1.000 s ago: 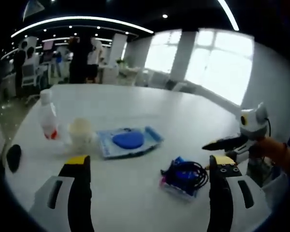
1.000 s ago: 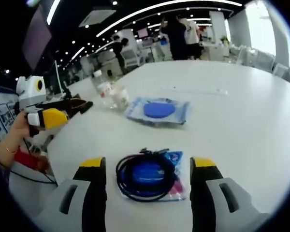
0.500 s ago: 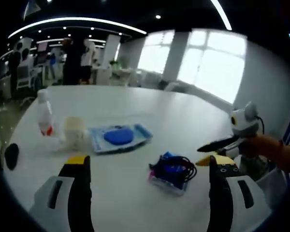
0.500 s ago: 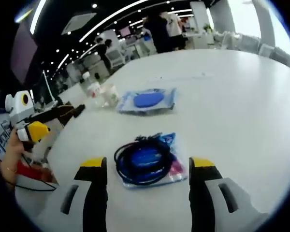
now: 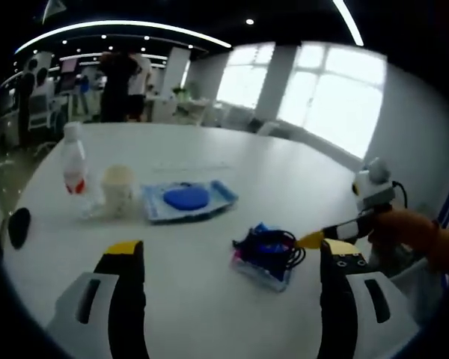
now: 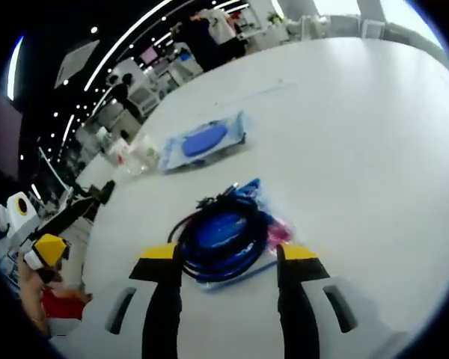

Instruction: Arrange the tabletop items into an orderly group along one side of the table until the central work area is clear of visible clutter.

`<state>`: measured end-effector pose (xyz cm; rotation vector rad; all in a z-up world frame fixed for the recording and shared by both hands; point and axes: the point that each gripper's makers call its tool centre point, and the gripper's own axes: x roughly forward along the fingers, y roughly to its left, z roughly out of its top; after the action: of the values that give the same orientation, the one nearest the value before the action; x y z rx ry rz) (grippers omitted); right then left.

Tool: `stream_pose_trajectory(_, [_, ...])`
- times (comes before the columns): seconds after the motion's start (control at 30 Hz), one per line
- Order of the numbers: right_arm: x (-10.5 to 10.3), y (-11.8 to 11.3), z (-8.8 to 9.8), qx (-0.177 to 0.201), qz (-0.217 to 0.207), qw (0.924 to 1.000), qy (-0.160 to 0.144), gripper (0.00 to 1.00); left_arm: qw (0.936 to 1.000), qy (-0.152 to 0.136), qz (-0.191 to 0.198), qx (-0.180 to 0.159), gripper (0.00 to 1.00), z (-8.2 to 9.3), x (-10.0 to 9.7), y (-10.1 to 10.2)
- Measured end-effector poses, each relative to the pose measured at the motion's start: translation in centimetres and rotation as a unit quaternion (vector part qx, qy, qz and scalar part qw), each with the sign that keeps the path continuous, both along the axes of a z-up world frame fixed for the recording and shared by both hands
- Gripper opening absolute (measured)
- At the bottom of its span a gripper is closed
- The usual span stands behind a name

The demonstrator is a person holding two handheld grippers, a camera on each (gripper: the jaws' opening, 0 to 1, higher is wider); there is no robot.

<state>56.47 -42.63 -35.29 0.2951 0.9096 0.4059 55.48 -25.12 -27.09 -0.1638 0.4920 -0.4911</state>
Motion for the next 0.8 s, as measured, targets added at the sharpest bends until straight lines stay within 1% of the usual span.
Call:
stream_pose_trajectory(0.17, [0.0,-0.2,-0.6,0.011,-0.037,0.999,0.024,0.43,1.0,0.008,0.001,-0.003,0.93,-0.7,-0.1,0.2])
stream_pose_trajectory(0.2, [0.1,-0.2,-0.6,0.011,-0.041,0.9988,0.024,0.43,1.0,0.009,0.0,-0.002,0.92,-0.7,-0.1,0.2])
stream_pose_trajectory(0.33, [-0.1,0.0,-1.0,0.02,-0.062,0.997,0.042,0.41,0.9999,0.009,0.007,-0.005,0.9,-0.7,0.3,0.5])
stream_pose_trajectory(0.43, [0.0,0.4,-1.0,0.029,-0.071,0.996,0.046,0.36,0.9999,0.006,0.006,-0.008,0.9,-0.6,0.4,0.4])
stream_pose_trajectory(0.53, [0.2,0.3,-1.3,0.025,-0.082,0.9952,0.046,0.35,0.9999,0.005,0.002,-0.009,0.9,-0.6,0.4,0.2])
stream_pose_trajectory(0.6, [0.2,0.1,-1.4,0.026,-0.09,0.9945,0.048,0.32,1.0,0.005,0.005,-0.006,0.89,-0.7,0.5,0.3])
stream_pose_trajectory(0.7, [0.2,-0.5,-1.9,0.032,-0.113,0.9914,0.059,0.26,1.0,0.005,0.006,0.002,0.89,-1.0,0.7,0.4])
stream_pose_trajectory(0.8, [0.1,-0.6,-2.4,0.036,-0.116,0.9904,0.067,0.24,0.9999,0.006,0.006,0.008,0.88,-1.2,0.7,0.3])
